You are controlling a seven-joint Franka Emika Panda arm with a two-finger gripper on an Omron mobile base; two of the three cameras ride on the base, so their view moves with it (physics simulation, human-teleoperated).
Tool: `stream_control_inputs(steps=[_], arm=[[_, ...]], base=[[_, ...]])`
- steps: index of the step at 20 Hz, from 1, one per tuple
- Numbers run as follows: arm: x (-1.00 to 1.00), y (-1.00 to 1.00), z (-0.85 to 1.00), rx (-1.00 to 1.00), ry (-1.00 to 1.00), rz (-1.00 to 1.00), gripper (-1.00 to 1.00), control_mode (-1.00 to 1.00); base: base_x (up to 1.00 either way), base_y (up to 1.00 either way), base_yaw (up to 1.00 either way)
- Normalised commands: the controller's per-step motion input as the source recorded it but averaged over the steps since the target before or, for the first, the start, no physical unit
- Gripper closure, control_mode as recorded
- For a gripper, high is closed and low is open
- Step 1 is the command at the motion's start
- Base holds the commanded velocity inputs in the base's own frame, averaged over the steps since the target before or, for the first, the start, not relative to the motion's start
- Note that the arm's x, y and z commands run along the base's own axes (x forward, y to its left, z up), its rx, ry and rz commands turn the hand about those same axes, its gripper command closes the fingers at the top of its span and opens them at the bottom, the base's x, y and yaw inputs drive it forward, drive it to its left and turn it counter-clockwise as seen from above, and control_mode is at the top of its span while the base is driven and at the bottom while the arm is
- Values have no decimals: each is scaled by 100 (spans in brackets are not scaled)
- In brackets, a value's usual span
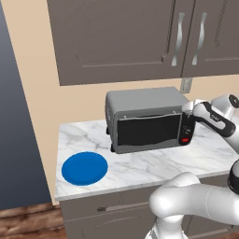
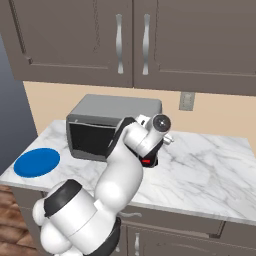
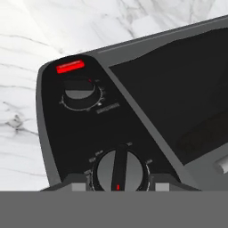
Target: Pull the toaster oven rack outwards. Pick up the baguette from the plate and place it on the toaster oven rack. Close the toaster oven door fully and set the temperature to the lowest setting.
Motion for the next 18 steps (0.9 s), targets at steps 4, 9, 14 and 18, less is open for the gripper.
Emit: stream_control_inputs(steps=[4,9,14,18], arm=[[14,0,0,-3,0,-1,100,-100],[10,0,0,-7,-4,0,100,-100],[7,3,0,-13,-17,0,100,-100],[21,4,0,-15,-19,8,100,-100]], base=[[0,0,0],[0,0,0],[0,0,0],[0,0,0]])
